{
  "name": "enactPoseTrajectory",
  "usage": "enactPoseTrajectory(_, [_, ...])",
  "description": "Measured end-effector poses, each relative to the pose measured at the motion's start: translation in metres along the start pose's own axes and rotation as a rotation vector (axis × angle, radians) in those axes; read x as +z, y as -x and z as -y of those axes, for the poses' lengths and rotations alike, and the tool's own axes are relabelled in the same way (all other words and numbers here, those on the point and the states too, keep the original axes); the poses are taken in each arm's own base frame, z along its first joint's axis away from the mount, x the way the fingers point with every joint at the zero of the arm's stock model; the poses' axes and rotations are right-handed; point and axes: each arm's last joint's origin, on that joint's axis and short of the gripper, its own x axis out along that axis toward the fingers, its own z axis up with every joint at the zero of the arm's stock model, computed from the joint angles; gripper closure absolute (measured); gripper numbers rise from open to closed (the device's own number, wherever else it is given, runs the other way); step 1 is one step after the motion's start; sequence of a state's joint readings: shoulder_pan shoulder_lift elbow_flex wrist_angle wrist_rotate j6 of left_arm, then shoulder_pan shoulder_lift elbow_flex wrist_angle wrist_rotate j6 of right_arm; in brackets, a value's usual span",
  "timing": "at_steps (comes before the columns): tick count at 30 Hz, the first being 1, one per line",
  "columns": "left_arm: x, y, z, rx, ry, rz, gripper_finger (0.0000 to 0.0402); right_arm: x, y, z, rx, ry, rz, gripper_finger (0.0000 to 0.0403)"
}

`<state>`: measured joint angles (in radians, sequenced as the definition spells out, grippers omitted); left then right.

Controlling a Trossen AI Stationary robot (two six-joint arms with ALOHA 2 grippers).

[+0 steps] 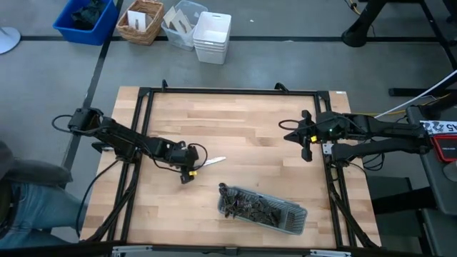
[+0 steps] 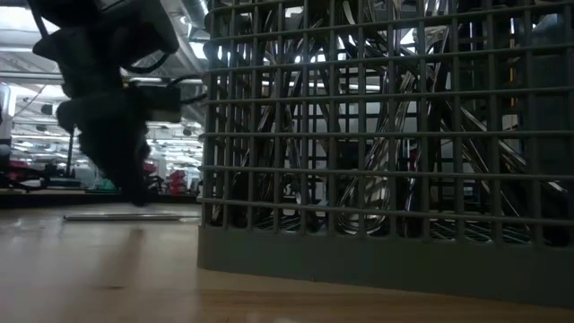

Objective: Sort silverware
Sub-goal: Put the knife into the gray silverware rack

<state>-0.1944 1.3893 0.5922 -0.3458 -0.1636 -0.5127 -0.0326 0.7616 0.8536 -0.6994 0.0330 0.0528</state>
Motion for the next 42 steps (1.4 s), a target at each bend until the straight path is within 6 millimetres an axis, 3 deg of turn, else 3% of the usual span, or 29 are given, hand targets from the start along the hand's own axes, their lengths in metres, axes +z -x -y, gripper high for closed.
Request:
enactPoseTrajectory(4, [0.01,0.001,0.005,-0.047,-0.084,0.105,0.0261,0.0,0.0,0.0,0.0,0.005,-0.001,0.0386])
enactPoseTrajectory(10, [0.023,0.002,0.01,-0.083,-0.07,0.24,0.0268,0.0,0.0,0.0,0.0,0.006,0.0,0.0386])
enactPoseTrajectory(28, [0.01,-0.038,0.01,0.023,-0.071,0.096,0.0271,0.0,0.0,0.0,0.0,0.006,-0.002,0.0386])
enactPoseTrajectory(33, [0.01,-0.042,0.007,0.037,-0.065,0.075,0.0295,0.0,0.0,0.0,0.0,0.006,-0.001,0.0386])
enactPoseTrajectory(42, [0.01,-0.043,0.006,0.038,-0.036,0.075,0.0374,0.0,0.0,0.0,0.0,0.006,-0.003,0.0386])
